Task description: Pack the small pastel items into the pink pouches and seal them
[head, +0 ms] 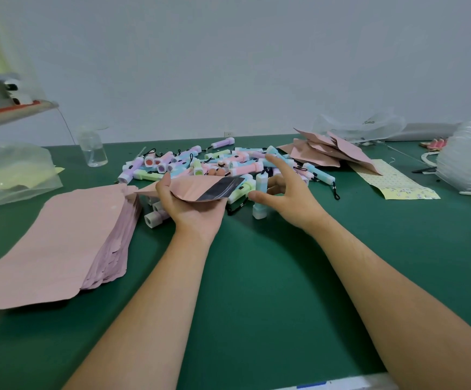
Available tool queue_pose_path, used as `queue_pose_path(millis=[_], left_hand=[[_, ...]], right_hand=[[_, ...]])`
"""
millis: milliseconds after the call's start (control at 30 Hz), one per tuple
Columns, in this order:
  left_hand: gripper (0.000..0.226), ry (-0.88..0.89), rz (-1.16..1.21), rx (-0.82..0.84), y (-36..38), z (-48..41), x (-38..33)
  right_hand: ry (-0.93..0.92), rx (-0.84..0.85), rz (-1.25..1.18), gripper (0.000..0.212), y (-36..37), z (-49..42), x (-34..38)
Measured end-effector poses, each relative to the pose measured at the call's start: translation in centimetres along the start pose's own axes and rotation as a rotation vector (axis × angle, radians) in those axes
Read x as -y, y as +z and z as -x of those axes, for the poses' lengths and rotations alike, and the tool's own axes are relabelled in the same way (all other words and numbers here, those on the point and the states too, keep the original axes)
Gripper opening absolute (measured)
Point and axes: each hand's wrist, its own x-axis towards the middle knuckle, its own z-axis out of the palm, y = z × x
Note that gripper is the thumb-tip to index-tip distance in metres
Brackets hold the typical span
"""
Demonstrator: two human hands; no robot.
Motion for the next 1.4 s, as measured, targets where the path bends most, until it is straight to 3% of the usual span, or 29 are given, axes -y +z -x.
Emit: queue_pose_path(millis=[67, 100, 267, 567, 700, 833, 933, 1033, 1200, 1267, 1400], left_hand=[[0.065, 0.000, 0.000, 0.004, 0.0, 0.0, 0.0], [0.066, -0.001, 0.001, 0.004, 0.0, 0.0, 0.0], [0.064, -0.006, -0.003, 0.010, -0.1, -0.1, 0.0], [0.084, 0.007, -0.004, -0.008, 0.1, 0.1, -0.1], [0.083, 0.019, -0.010, 0.000, 0.2, 0.2, -0.1], [0.083, 0.034, -0.050, -0.018, 0.1, 0.2, -0.1], [0.083, 0.030, -0.050, 0.005, 0.3, 0.5, 0.4], [0.081, 0.018, -0.058, 0.019, 0.9, 0.6, 1.0], [0.088, 0.013, -0.067, 0.045, 1.3, 1.0, 1.7], [0.084, 0.038, -0.057, 0.006, 1.4, 1.2, 1.9], [0.085, 0.093, -0.023, -0.035, 1.7, 1.3, 1.7]], right_hand=[[-0.029, 0.006, 0.107, 0.022, 0.0, -0.1, 0.1], [-0.043, 0.008, 0.143, 0.015, 0.1, -0.1, 0.2], [-0.065, 0.054, 0.326, 0.034, 0.3, -0.1, -0.1], [0.015, 0.044, 0.260, 0.056, -0.1, -0.2, 0.3], [-0.027, 0.001, -0.015, 0.040, -0.4, 0.1, 1.4], [-0.130, -0.050, -0.427, 0.045, -0.2, 0.4, 3.4], [-0.210, -0.044, -0.539, 0.038, 0.5, 0.8, 4.9], [-0.245, -0.060, -0.431, 0.029, 1.5, 1.3, 5.4], [-0.374, -0.099, -0.048, 0.006, 2.8, 1.7, 5.3], [-0.423, -0.138, 0.072, 0.009, 3.0, 1.6, 5.0], [-0.368, -0.186, 0.066, 0.026, 3.4, 1.6, 4.9]])
